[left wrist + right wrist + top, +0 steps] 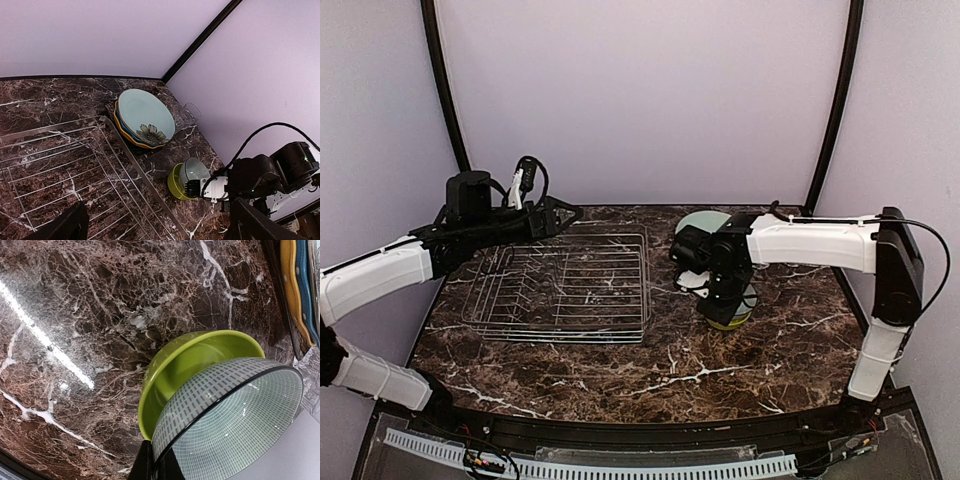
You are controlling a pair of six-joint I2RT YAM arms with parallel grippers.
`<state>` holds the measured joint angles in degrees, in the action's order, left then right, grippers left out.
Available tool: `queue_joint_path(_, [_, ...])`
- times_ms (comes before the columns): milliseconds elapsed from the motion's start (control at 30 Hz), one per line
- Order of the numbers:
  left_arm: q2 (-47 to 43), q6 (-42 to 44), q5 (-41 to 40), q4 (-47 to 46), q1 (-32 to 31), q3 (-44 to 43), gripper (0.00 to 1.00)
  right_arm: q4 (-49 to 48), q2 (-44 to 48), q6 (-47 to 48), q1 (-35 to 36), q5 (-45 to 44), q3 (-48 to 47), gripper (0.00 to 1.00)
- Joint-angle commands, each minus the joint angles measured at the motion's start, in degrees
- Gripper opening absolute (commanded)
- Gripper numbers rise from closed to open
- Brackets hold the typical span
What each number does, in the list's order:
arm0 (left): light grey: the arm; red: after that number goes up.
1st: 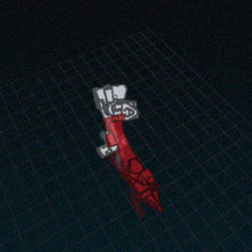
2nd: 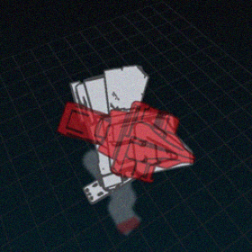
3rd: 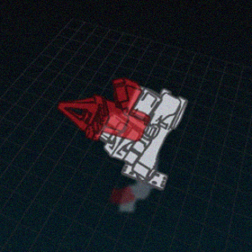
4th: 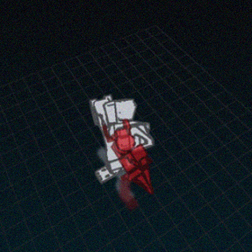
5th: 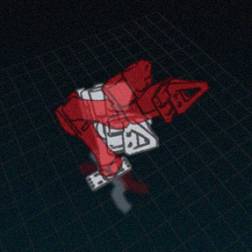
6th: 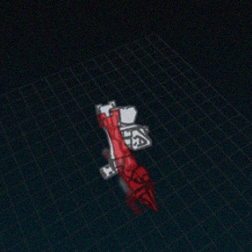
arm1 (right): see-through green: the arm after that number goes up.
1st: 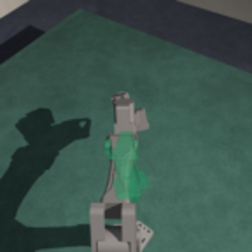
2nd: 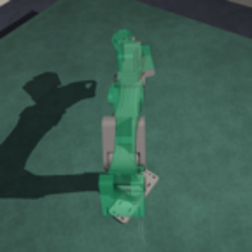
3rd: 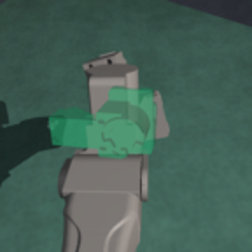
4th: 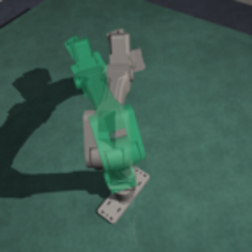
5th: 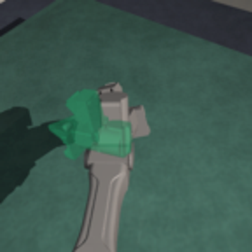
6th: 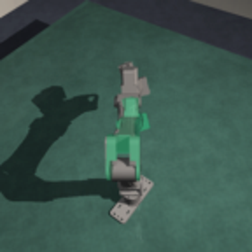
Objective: Unload the mixed dishes from the dish rack
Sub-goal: Place the bowl in the bowl.
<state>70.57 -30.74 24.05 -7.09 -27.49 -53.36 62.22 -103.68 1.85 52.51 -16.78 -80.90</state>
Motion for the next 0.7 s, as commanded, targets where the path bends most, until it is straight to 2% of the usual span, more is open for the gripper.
queue_joint_path(0, [-0.9, 0.4, -0.3, 0.3, 0.5, 1.0, 0.99, 0.5, -1.5, -0.1, 0.9, -2.1, -1.7, 0.00])
queue_joint_path(100, [-0.9, 0.4, -0.2, 0.3, 0.5, 1.1, 0.99, 0.4, -2.4, -0.1, 1.0, -2.4, -1.8, 0.01])
queue_joint_path(300, [-1.3, 0.6, -0.5, 0.8, 0.6, 1.3, 0.99, 0.1, -3.2, 0.1, 1.1, -1.8, -2.1, 0.18])
queue_joint_path(600, [-1.7, 0.7, -0.8, 1.2, 0.8, 1.6, 0.99, 0.2, -2.1, 0.1, 1.1, 0.1, -2.8, 0.26])
queue_joint_path(667, [-1.7, 0.7, -0.8, 1.3, 0.8, 1.5, 0.99, 0.2, -1.5, 0.2, 1.1, 0.3, -2.8, 0.33])
